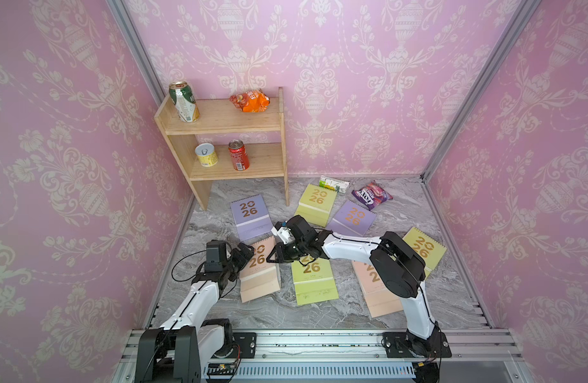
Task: Stack the calendars
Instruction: Pick up the calendar at the center of the board.
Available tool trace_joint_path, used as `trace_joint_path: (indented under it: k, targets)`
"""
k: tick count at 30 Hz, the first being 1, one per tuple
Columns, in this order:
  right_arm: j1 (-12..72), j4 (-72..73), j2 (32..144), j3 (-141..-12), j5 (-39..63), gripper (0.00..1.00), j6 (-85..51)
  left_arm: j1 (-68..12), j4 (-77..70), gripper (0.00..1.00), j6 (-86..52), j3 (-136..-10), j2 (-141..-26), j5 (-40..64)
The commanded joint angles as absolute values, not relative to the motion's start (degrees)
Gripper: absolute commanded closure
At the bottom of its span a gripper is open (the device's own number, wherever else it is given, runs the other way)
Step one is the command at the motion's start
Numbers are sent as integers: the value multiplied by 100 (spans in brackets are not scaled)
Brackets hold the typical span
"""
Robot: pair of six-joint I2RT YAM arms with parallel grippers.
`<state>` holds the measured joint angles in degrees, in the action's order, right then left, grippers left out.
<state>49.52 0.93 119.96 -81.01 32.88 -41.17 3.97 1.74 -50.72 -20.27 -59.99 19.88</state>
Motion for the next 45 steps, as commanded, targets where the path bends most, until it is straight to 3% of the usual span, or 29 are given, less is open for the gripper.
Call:
trace_joint_path:
  k: [1, 4, 15, 31, 45]
  targets:
    - [5048, 273, 11903, -8112, 3454, 87, -4106, 369, -56, 5, -5092, -1984, -5849, 2399]
    - [5051, 268, 11818, -8154, 3427, 100, -4157, 369, -62, 5, -4988, -2015, -5821, 2456]
    - [4464, 86, 10967, -7771, 3501, 100, -3994, 369, -824, 8, -4654, -2286, -5349, 3322]
    - [3127, 633, 9346, -6440, 5262, 100, -3899, 326, -2511, 14, -4779, -2453, -5801, 4685]
    - [3072, 826, 8918, -6354, 5849, 100, -3687, -272, -3443, 18, -4930, -2607, -6431, 5454]
